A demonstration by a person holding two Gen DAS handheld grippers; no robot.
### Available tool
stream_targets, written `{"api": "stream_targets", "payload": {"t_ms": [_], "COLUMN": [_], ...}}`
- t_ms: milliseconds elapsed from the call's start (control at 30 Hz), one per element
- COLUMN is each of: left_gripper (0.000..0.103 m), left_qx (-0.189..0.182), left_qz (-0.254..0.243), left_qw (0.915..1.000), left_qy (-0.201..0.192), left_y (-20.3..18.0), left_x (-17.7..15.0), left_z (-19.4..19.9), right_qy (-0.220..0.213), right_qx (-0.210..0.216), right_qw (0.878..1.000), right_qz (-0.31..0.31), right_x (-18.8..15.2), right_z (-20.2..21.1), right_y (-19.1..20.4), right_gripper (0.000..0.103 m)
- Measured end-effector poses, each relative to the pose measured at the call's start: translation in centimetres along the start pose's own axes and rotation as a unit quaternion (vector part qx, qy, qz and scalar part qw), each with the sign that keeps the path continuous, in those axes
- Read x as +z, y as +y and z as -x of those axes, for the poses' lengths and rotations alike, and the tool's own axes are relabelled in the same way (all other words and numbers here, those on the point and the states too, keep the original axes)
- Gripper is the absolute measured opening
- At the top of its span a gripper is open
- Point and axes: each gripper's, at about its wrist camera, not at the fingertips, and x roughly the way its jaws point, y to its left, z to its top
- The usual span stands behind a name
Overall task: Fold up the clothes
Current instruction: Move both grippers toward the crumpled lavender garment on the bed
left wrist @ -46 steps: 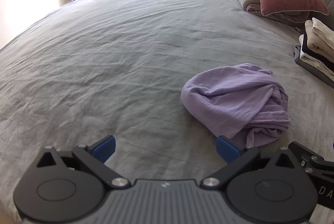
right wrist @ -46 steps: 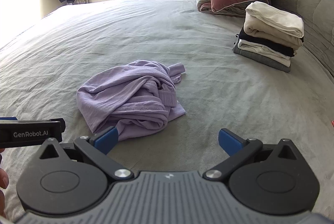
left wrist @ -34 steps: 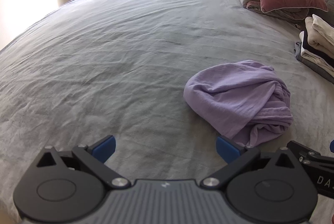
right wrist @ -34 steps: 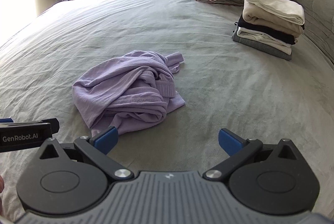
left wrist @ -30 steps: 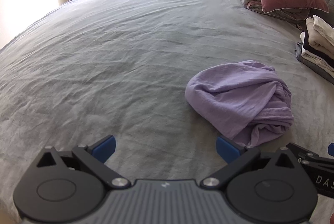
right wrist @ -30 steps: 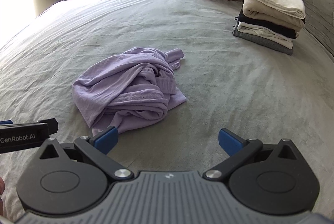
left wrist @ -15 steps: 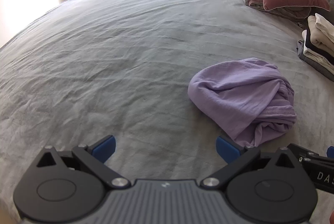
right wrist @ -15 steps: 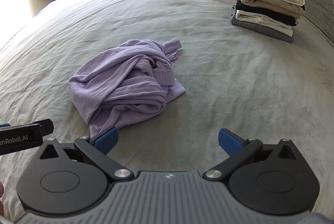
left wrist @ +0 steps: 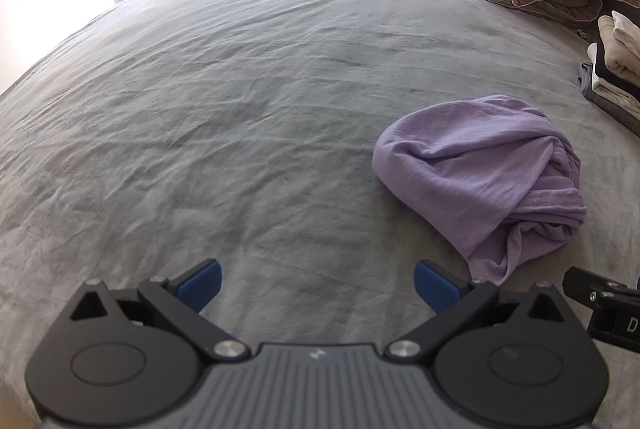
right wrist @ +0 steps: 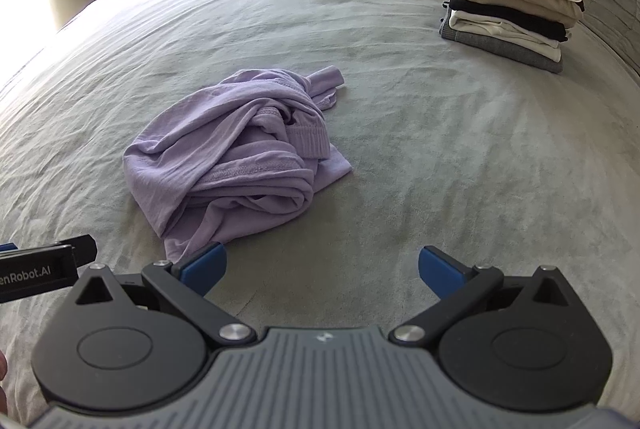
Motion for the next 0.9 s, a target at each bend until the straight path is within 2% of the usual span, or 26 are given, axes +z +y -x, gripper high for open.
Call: {"api": "stream_targets", "payload": {"t_ms": [267,400,533,767,900], "left_gripper": [0.103,0.103,0.103,0.103,0.103], "left_qx": [0.015,0.005,0.002,-0.009,-0.015], "left_qz": [-0.039,-0.038,-0.036,-0.018,-0.026], "left_qw": [0.9986,0.9992,0.9993,0.999,0.9987], "left_qy": [0.033,0.007,-0.014,-0.041,-0.042], "left_y": [0.0,0.2,0.3,0.9,0.8], "left_x": [-1.5,-2.6,-3.4,-3.9,-3.6], "left_z": [-2.0,-2.0,-2.0,-2.0,-1.8], "right_qy": [0.031,0.049,0.054,0.04,-0.005], "right_qx": [0.003,0.002,-0.005,0.008,0.014], "right_qw": [0.999,0.999,0.998,0.998,0.998], "right_qz": [-0.006,0.004,0.041,0.056,0.066], "right_x": [-0.1,-0.4,-0.9,-1.9,-3.1], "right_z": [-1.7,-2.3,-2.3,-2.4,-1.9], "right_y": [-0.5,-0.5,0.2,-0.4,-0.4], "right_gripper": [0.103,0.103,0.103,0.103,0.103]}}
